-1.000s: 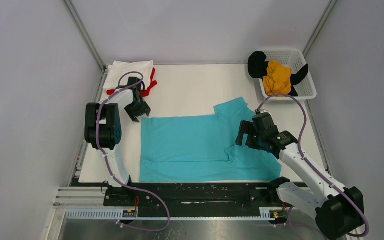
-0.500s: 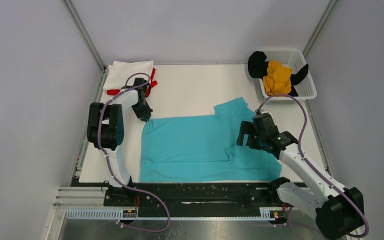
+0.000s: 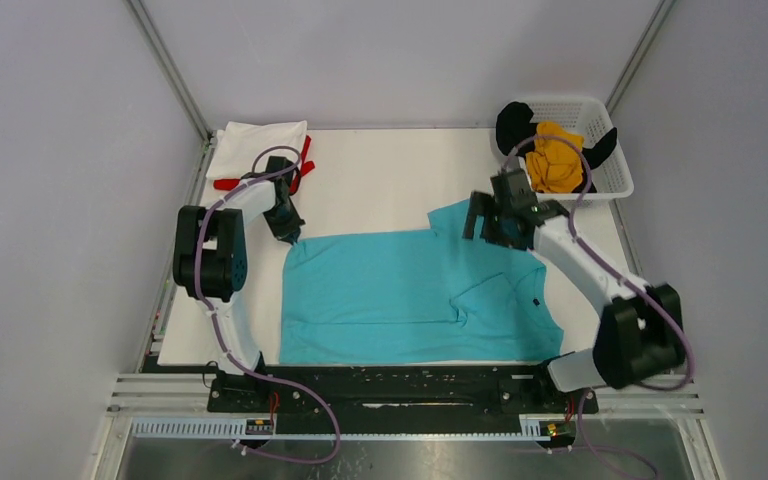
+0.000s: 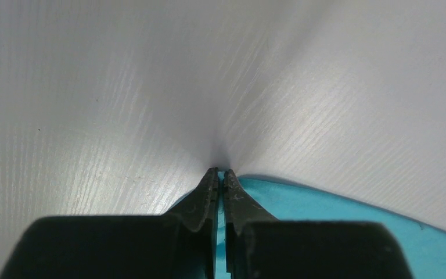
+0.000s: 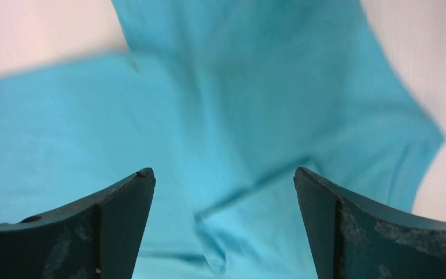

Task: Fold and stack the t-shirts
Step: Grab the side of the flattened tshirt furthest away from the robot with both arms, then fold the other side of the tshirt into a rectangle

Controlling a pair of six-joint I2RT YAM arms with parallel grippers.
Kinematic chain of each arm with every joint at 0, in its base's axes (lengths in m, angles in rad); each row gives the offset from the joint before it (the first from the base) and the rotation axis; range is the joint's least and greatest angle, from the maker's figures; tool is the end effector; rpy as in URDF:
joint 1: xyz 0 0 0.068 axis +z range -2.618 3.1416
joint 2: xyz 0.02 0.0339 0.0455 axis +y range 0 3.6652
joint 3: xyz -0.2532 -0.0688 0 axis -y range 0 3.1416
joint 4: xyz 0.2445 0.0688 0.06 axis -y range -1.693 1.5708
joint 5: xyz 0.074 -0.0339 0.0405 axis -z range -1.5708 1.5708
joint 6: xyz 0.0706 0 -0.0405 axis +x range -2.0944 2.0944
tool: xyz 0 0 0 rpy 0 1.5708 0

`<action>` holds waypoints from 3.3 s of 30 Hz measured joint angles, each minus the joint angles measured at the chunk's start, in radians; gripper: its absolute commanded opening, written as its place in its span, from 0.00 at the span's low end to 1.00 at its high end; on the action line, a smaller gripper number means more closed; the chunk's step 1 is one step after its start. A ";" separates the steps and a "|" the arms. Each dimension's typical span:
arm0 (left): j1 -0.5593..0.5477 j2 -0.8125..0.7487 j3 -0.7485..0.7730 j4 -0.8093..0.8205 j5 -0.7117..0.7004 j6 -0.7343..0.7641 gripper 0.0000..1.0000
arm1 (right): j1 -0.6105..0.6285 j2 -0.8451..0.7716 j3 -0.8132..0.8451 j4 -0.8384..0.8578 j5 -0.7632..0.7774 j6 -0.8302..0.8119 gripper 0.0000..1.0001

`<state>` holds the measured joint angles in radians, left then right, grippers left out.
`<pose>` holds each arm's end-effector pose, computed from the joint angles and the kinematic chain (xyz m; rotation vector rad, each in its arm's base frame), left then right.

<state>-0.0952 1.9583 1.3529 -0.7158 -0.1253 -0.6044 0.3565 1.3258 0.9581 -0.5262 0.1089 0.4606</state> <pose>0.3855 -0.0280 0.1185 -0.7432 2.7663 0.0457 0.2825 0.0970 0.2148 0.1758 2.4641 0.2219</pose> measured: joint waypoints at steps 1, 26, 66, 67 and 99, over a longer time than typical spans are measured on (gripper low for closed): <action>0.000 -0.002 -0.004 0.005 0.003 0.005 0.00 | -0.015 0.064 0.063 0.012 -0.009 -0.013 0.98; 0.003 -0.021 -0.032 0.037 0.069 0.047 0.00 | -0.175 1.205 1.384 -0.339 -0.112 -0.125 0.95; 0.003 -0.126 -0.095 0.041 0.070 0.027 0.00 | -0.128 0.859 0.859 -0.262 -0.103 -0.169 0.00; 0.003 -0.141 -0.102 0.041 0.070 0.026 0.00 | -0.126 0.801 0.797 -0.243 -0.115 -0.175 0.00; -0.053 -0.841 -0.636 0.175 0.025 -0.164 0.00 | 0.068 -0.261 0.021 -0.333 0.015 -0.201 0.00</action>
<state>-0.1478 1.1175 0.7174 -0.5404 -0.1005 -0.7689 0.4248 1.0649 0.9787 -0.8597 0.1242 0.2592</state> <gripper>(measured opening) 0.024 0.025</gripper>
